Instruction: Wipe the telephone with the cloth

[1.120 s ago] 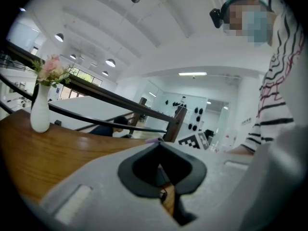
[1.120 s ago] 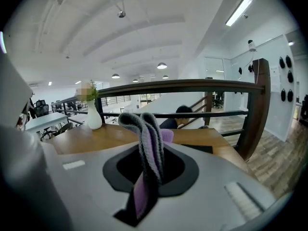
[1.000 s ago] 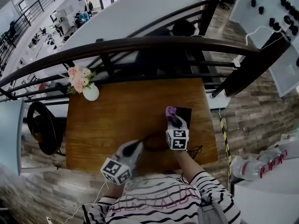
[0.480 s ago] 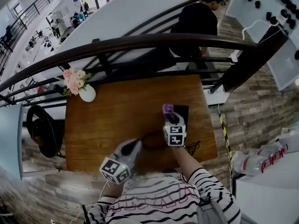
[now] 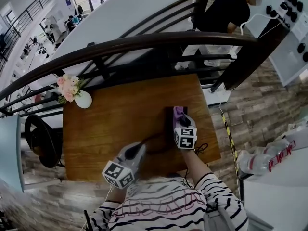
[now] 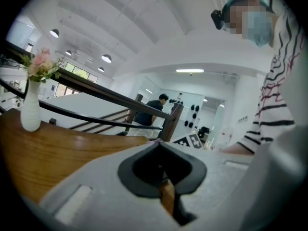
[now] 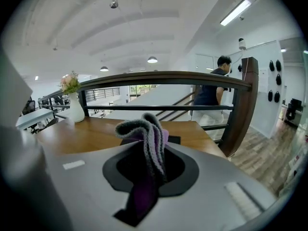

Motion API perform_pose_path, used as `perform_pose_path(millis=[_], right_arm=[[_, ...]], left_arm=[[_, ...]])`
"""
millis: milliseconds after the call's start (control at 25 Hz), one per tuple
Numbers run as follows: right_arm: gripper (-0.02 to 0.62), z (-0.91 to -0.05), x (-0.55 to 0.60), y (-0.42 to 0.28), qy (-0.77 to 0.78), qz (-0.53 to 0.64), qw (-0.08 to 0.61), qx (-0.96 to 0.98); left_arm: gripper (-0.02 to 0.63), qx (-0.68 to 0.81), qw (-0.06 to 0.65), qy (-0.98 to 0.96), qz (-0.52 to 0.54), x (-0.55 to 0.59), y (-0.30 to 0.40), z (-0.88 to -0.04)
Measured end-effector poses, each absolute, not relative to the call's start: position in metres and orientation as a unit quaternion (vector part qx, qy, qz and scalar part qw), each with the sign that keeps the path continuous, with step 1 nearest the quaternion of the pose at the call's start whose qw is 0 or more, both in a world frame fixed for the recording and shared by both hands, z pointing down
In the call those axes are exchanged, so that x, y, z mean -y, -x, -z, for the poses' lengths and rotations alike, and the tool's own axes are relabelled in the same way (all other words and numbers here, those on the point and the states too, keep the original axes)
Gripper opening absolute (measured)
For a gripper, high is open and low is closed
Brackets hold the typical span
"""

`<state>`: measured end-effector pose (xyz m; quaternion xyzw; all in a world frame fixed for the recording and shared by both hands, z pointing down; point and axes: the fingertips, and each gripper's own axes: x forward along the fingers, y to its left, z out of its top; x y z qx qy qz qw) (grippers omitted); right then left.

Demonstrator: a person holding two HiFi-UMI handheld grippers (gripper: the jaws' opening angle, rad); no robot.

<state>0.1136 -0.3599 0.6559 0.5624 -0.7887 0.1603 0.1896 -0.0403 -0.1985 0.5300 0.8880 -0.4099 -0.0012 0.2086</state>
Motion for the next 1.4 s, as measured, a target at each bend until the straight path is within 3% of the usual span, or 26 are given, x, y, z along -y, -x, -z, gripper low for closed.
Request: perform_pose_path(millis=[680, 1040, 1400], right_arm=[[0.051, -0.655, 0.353, -0.18, -0.606, -0.178, 0.175, 0.756], [0.051, -0.637, 0.318, -0.129, -0.564, -0.171, 0.149, 0.794], [0.051, -0.655, 0.303, -0.056, -0.507, -0.169, 0.169, 0.828]], left_arm=[[-0.002, 0.396, 0.202, -0.896, -0.012, 0.192, 0.019, -0.528], [-0.002, 0.386, 0.2, -0.9, -0.015, 0.186, 0.022, -0.528], [-0.002, 0.409, 0.196, -0.891, -0.018, 0.175, 0.047, -0.525]])
